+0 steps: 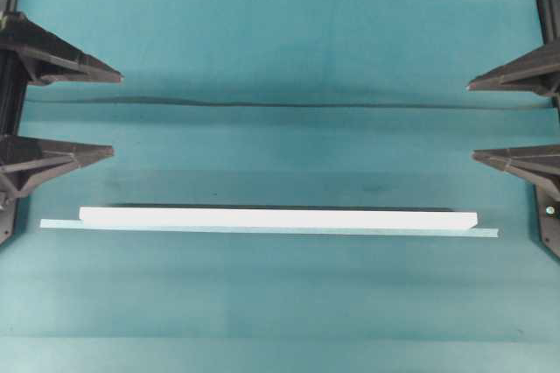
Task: Lift a wooden board with both hands.
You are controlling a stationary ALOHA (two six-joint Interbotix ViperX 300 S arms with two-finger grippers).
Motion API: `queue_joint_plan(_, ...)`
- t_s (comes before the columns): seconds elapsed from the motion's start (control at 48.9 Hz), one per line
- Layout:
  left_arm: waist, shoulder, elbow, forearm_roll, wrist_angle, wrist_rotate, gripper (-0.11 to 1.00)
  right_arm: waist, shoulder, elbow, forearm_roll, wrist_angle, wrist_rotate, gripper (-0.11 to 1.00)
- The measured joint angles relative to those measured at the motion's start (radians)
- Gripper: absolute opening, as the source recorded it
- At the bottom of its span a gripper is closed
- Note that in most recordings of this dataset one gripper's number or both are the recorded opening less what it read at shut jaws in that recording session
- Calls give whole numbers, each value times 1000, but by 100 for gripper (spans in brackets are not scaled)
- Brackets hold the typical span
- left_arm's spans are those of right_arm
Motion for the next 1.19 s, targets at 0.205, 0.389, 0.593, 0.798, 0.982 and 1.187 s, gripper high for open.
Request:
queue_joint_plan(0.205,6,-2,3,0,0,-5,99,-5,-3,5,0,-5,0,93)
queue_joint_plan(0.389,8,-2,9,0,2,-11,99,-15,-9,5,0,-35,0,93)
queue_joint_plan(0.593,8,-5,9,0,0,-12,99,-28,-20,11,0,-112,0,93)
queue_joint_plan(0.798,8,-12,8,0,0,-12,99,-29,-18,20,0,-123,0,93)
queue_joint_plan(0.982,8,-14,9,0,0,-14,99,-28,-18,23,0,-124,0,93)
queue_joint_plan(1.187,8,-17,9,0,0,-23,99,-28,-18,26,0,-124,0,93)
